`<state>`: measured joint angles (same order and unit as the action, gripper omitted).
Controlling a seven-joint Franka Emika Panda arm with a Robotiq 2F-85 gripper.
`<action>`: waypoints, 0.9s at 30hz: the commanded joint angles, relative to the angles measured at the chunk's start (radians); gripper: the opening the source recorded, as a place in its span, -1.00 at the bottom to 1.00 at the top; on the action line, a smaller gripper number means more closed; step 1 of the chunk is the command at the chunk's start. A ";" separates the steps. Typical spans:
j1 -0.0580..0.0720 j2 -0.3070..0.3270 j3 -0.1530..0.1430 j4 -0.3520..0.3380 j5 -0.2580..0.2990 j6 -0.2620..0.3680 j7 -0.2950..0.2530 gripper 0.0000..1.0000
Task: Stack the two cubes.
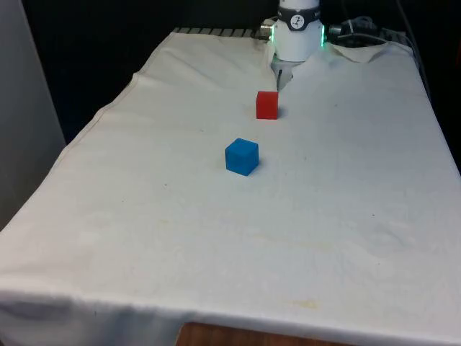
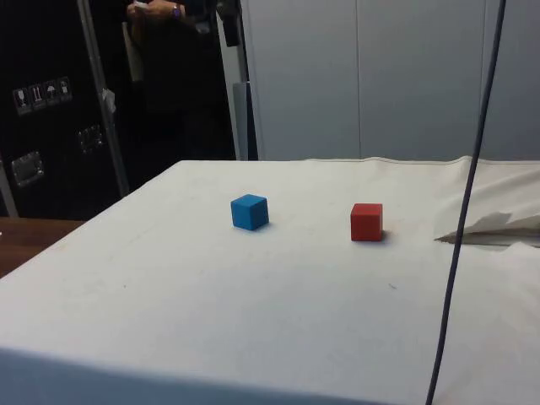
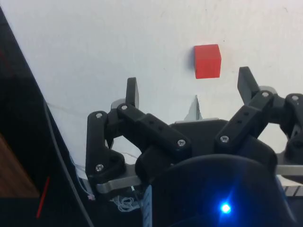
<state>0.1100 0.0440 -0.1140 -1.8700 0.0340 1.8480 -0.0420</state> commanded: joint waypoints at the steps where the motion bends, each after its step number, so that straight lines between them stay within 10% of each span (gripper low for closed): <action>1: 0.003 -0.009 0.003 -0.019 -0.008 0.019 0.011 1.00; 27: 0.000 -0.195 0.021 -0.389 -0.057 0.264 0.025 1.00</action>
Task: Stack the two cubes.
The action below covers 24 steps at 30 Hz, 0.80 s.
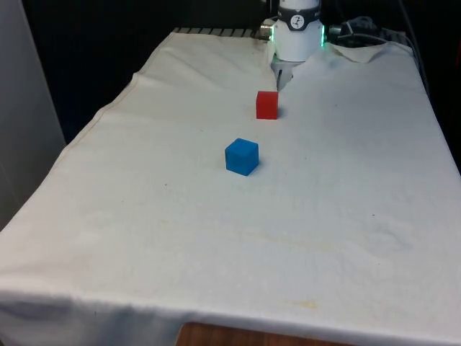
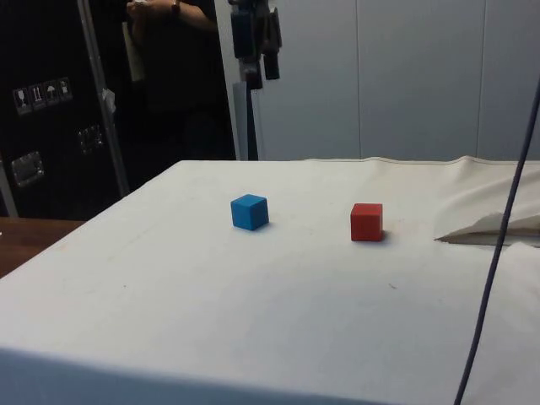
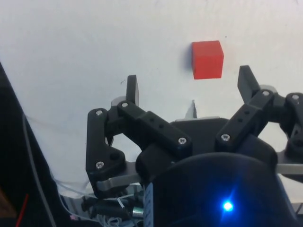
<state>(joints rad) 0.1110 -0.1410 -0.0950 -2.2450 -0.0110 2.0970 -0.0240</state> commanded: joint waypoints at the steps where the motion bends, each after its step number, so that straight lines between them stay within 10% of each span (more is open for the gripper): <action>1: -0.001 -0.016 0.001 -0.025 -0.013 0.021 0.007 1.00; 24: -0.016 -0.176 -0.014 -0.278 -0.052 0.112 -0.018 1.00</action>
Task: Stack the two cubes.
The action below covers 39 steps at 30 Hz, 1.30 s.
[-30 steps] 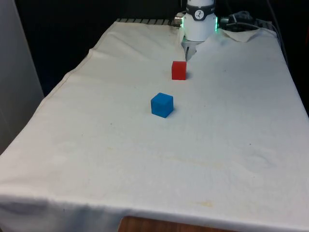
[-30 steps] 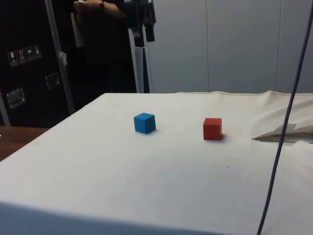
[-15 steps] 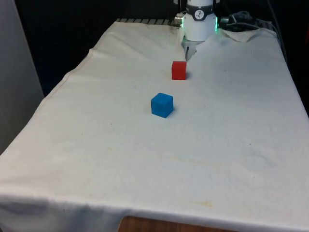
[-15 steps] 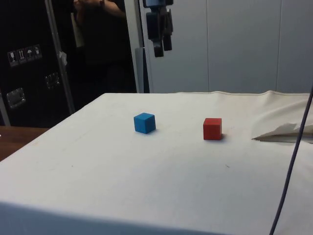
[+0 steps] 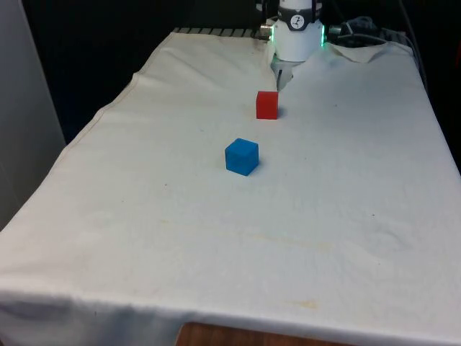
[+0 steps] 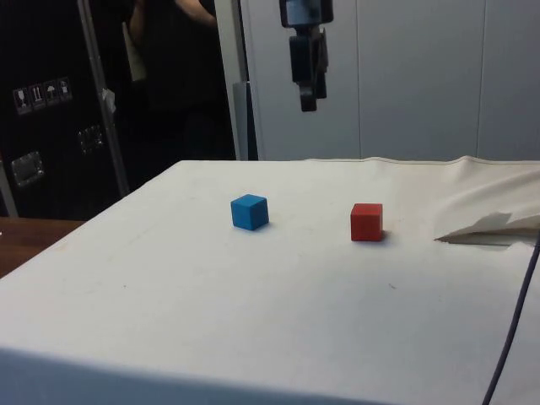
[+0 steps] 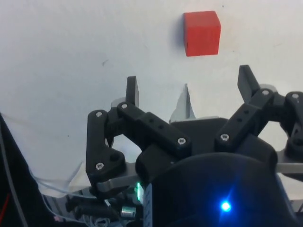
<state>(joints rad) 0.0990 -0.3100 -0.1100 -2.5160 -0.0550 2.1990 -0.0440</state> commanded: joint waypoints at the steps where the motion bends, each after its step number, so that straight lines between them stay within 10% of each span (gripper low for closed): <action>1: -0.005 -0.022 -0.002 -0.030 -0.013 0.019 0.000 1.00; 24: -0.032 -0.156 -0.081 -0.281 -0.114 0.145 -0.022 1.00; 39: -0.033 -0.051 -0.140 -0.364 -0.139 0.356 -0.035 1.00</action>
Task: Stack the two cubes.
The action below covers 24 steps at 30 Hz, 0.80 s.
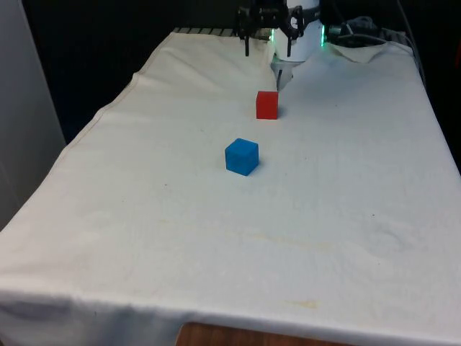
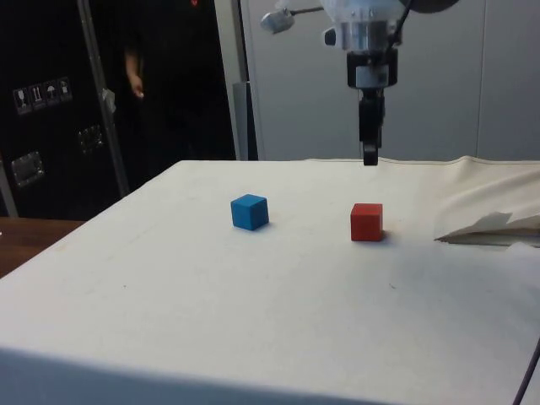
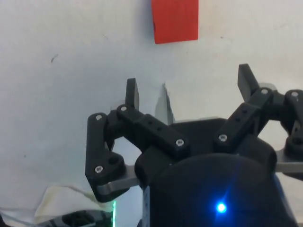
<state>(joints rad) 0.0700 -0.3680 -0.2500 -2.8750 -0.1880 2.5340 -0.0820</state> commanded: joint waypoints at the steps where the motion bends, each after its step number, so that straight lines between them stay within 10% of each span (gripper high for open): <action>1: -0.004 0.018 0.000 -0.007 -0.006 0.034 0.003 1.00; 24: -0.008 0.279 0.000 -0.007 -0.021 0.292 0.028 1.00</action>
<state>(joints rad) 0.0700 -0.0970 -0.2530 -2.8870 -0.1880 2.8140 -0.0720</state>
